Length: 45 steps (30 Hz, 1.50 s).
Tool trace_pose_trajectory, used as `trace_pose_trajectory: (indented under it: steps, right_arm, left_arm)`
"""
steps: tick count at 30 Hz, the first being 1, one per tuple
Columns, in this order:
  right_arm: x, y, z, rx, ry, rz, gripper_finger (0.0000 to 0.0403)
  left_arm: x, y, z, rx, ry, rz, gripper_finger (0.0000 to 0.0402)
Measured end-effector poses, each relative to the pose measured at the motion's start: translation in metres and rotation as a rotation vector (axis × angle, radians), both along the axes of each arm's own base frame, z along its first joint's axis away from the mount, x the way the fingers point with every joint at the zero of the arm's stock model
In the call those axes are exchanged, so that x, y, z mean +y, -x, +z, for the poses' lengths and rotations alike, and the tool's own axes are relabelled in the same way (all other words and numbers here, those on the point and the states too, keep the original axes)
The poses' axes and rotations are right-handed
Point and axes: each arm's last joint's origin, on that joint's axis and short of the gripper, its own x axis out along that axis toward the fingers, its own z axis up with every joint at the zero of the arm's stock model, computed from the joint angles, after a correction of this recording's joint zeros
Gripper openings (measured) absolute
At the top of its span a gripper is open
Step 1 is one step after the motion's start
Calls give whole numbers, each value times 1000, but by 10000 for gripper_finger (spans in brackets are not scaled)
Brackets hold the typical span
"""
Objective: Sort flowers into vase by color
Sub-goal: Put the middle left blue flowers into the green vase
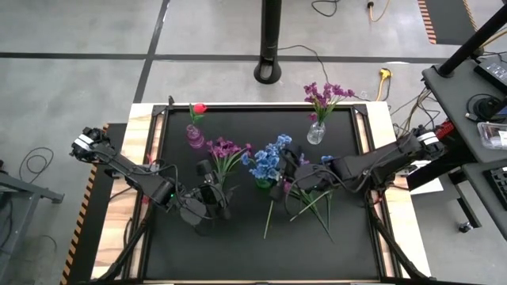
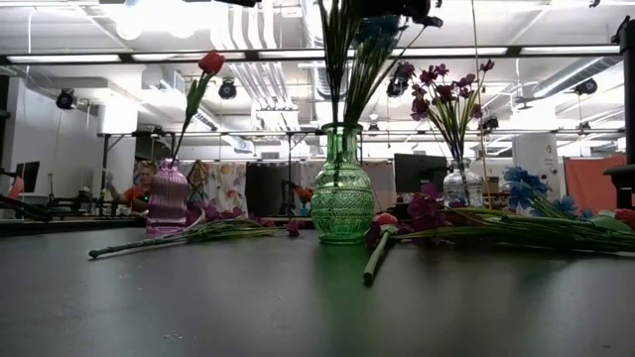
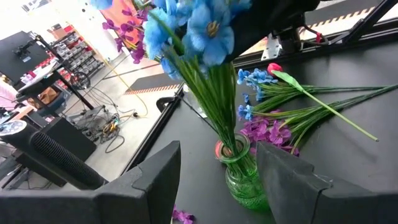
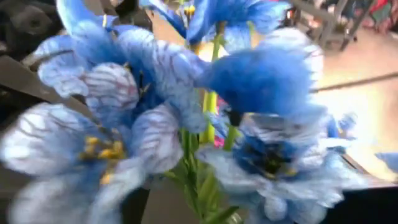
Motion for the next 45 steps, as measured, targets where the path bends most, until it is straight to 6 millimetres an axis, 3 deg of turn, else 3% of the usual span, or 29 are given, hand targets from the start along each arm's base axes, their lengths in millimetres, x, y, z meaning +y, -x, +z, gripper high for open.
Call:
trace_pose_trajectory:
  steps: [9, 25, 34, 40, 45]
  right_arm:
    - [0, 5, 11, 87, -57, 3, 291]
    - [4, 4, 30, 52, -143, 81, 292]
    - [4, 12, 55, 62, -133, 92, 283]
    - [7, 13, 63, 72, -121, 166, 289]
    - [8, 14, 65, 90, -85, 234, 288]
  left_arm:
    - [0, 0, 0, 0, 0, 0, 191]
    - [0, 0, 0, -4, 7, 2, 191]
    - [-8, 6, -4, 14, 31, -25, 191]
    - [-15, 15, -3, 1, 154, -6, 191]
    - [-15, 19, -8, 31, 399, 7, 191]
